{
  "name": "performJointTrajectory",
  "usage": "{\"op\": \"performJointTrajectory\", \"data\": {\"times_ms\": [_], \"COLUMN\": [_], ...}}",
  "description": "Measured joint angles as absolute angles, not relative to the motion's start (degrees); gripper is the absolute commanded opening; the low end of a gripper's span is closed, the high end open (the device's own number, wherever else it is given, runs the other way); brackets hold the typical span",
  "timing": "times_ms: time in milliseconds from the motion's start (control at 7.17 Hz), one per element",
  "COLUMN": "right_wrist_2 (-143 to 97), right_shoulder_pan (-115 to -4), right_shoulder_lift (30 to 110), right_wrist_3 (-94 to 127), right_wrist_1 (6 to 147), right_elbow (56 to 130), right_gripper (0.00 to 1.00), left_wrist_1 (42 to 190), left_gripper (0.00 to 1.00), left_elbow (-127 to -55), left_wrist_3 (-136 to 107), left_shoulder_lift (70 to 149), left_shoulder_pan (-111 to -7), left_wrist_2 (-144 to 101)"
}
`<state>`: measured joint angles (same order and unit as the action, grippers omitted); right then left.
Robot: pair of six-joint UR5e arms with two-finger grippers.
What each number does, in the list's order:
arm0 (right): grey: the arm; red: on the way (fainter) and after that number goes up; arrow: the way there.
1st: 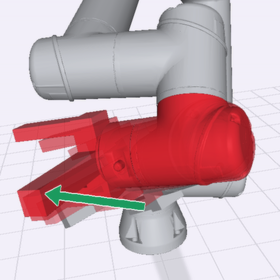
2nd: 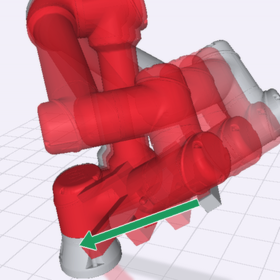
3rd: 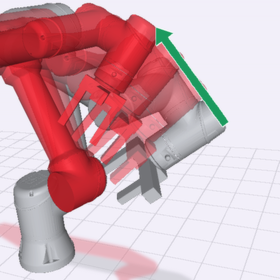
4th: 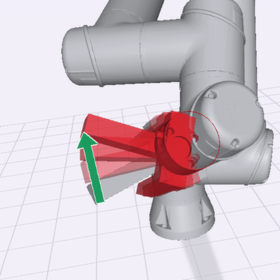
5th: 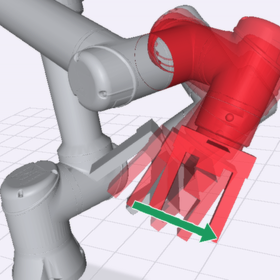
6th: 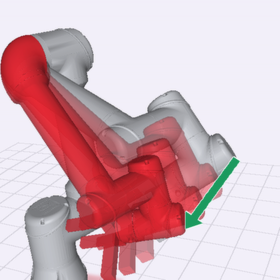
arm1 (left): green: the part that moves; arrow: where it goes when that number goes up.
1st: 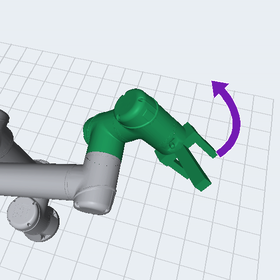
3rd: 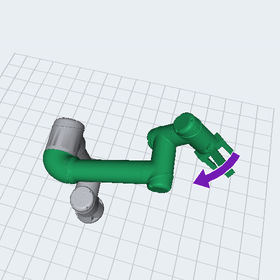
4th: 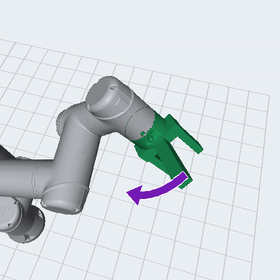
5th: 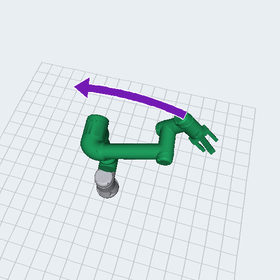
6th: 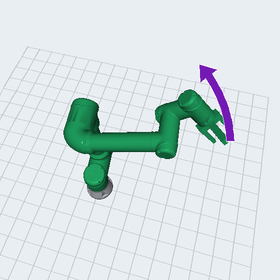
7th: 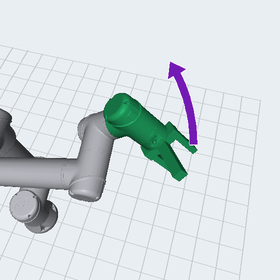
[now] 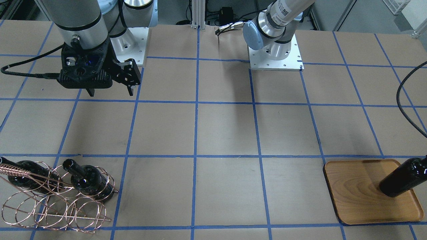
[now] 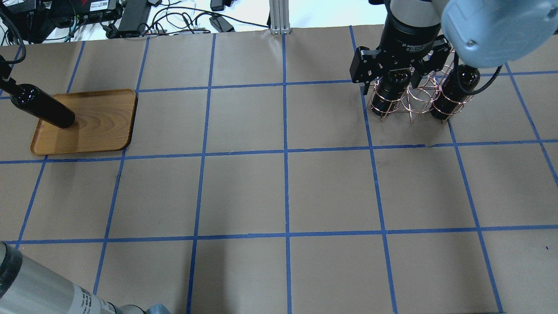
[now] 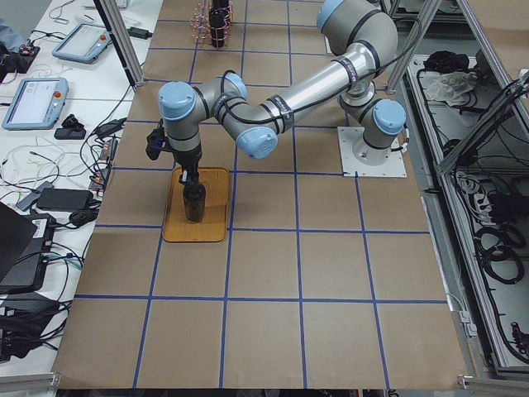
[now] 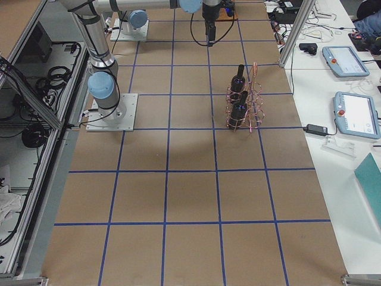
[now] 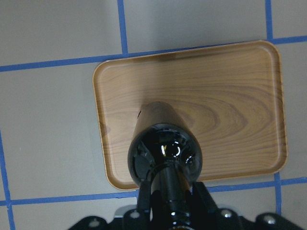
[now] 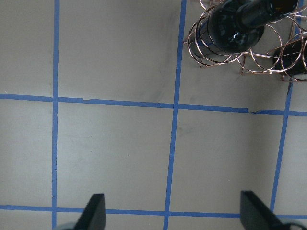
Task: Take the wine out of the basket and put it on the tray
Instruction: 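Lower the bottle onto the wooden tray with the left gripper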
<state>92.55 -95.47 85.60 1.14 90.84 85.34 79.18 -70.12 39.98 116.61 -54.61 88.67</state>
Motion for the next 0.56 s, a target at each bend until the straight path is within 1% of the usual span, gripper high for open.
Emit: {"op": "performJointTrajectory", "data": {"times_ms": [140,279,558], "right_wrist_2": [92.5,92.5,92.5], "right_shoulder_pan": [-95.5,-95.5,-95.5], "right_shoulder_lift": [85.6,85.6,85.6], "right_wrist_3": [1.1,1.1,1.1], "right_wrist_1": [90.8,90.8,90.8], "right_elbow": [85.4,85.4,85.4], "right_gripper": [1.00,1.00,1.00], "left_wrist_1": [79.2,79.2,79.2], "left_gripper": [0.21,0.49,0.91], "left_elbow": [-70.1,-70.1,-70.3], "left_wrist_3": [40.0,40.0,40.3], "left_shoulder_lift": [116.8,116.9,116.9], "left_shoulder_pan": [-54.6,-54.5,-54.4], "left_wrist_2": [88.6,88.6,88.5]}}
